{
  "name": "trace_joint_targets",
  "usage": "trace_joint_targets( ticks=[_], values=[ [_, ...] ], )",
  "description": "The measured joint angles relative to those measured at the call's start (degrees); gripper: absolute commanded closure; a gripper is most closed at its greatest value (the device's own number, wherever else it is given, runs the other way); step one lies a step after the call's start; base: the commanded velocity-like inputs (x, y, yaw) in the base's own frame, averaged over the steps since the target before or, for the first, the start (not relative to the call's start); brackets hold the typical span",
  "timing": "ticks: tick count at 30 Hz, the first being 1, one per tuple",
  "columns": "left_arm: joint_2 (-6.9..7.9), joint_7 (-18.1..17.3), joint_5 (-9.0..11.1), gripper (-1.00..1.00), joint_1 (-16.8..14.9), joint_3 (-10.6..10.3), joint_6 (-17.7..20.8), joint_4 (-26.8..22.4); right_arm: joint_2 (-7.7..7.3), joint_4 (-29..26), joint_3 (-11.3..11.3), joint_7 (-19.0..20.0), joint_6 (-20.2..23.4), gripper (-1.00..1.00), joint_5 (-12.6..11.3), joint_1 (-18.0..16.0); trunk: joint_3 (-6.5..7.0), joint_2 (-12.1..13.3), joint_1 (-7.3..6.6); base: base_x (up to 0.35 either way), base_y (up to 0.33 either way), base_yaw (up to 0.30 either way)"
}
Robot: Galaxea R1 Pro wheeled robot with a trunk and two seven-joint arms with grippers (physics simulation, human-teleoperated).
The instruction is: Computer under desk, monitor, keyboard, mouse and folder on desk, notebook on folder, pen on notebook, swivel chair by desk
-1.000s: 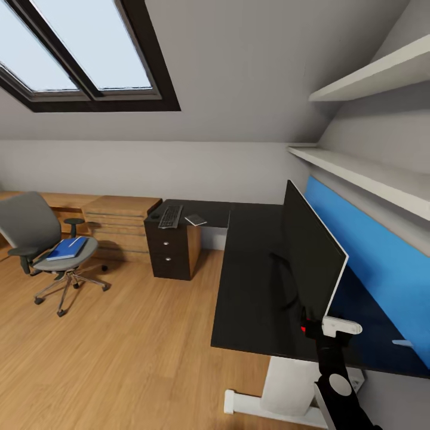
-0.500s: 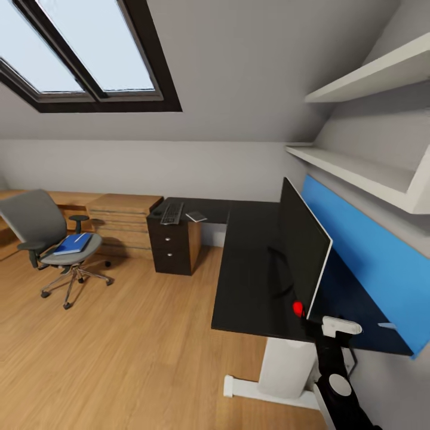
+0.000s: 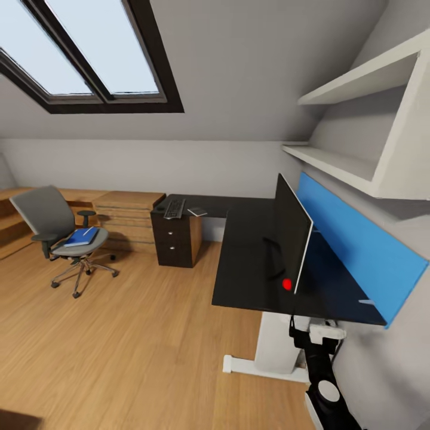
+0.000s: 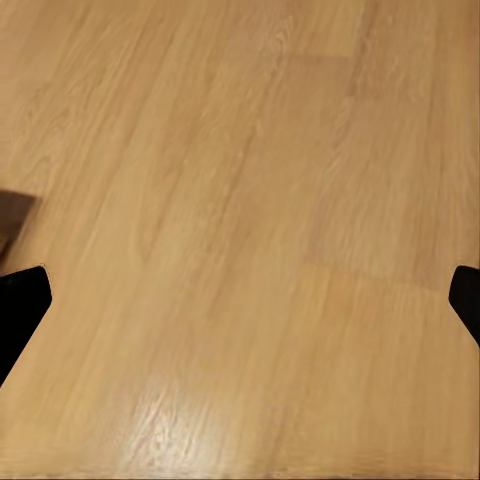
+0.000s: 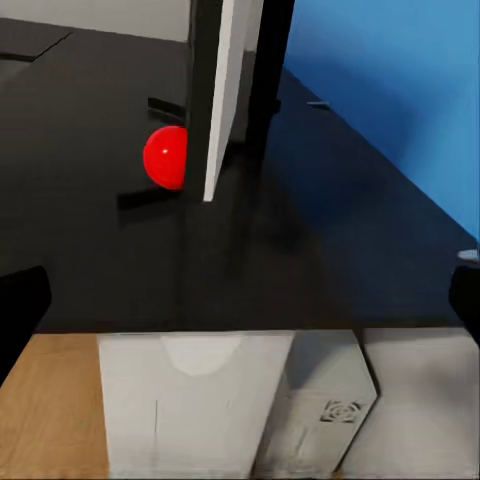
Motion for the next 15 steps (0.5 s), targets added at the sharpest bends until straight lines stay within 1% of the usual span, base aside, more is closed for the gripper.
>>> trace_joint_targets(
  ticks=[2, 4, 5, 6, 7, 8, 9, 10, 13, 15],
  values=[
    [0.0, 0.0, 0.0, -1.0, 0.0, 0.02, -0.01, 0.0, 0.32, 0.95, 1.17, -0.14, 0.22, -1.0, -0.09, 0.0, 0.0, 0.0, 0.0, -0.336, 0.0, 0.0],
    [0.0, 0.04, 0.0, -1.0, -0.01, 0.03, -0.01, 0.01, 1.42, 2.57, 2.49, -0.17, 0.87, -1.0, -0.28, 0.02, 0.0, 0.0, 0.0, -0.336, 0.049, 0.0],
    [0.0, 0.18, 0.0, -1.0, -0.01, 0.08, -0.02, 0.0, 2.66, 7.8, 3.05, -0.17, 1.02, -1.0, -0.53, 0.03, -0.01, 0.0, 0.01, -0.336, 0.092, 0.0],
    [0.0, 0.22, 0.0, -1.0, 0.0, 0.09, -0.02, 0.0, 2.87, 9.63, 3.13, -0.17, 0.92, -1.0, -0.5, -0.01, 0.0, 0.0, 0.0, -0.335, 0.108, 0.0],
    [-0.01, 0.31, 0.05, -1.0, -0.01, 0.15, -0.03, 0.01, 3.09, 12.66, 3.22, -0.17, 0.39, -1.0, -0.57, 0.01, 0.0, 0.01, 0.0, -0.335, 0.119, 0.0],
    [0.0, 0.3, 0.05, -1.0, 0.0, 0.18, -0.02, 0.0, 3.24, 15.45, 3.18, -0.15, -0.65, -1.0, -0.6, 0.01, -0.01, 0.0, 0.01, -0.334, 0.123, 0.0],
    [0.0, 0.33, 0.05, -1.0, 0.0, 0.2, -0.02, -0.02, 3.3, 16.76, 3.16, -0.16, -1.37, -1.0, -0.59, 0.01, 0.0, 0.0, 0.0, -0.334, 0.13, 0.0],
    [0.0, 0.37, 0.06, -1.0, 0.0, 0.24, -0.02, -0.01, 3.38, 18.85, 3.09, -0.17, -3.04, -1.0, -0.61, -0.01, 0.0, 0.0, 0.0, -0.333, 0.133, 0.0],
    [0.0, 0.4, 0.1, -1.0, 0.0, 0.33, -0.02, -0.01, 3.45, 21.93, 3.03, -0.12, -5.81, -1.0, -0.62, -0.03, 0.0, 0.0, 0.0, -0.331, 0.141, 0.0],
    [0.0, 0.42, 0.17, -1.0, 0.0, 0.52, -0.03, -0.01, 3.5, 27.07, 3.14, 0.01, -8.91, -1.0, -0.65, -0.02, -0.01, 0.0, 0.0, -0.306, 0.179, 0.0]
  ],
)
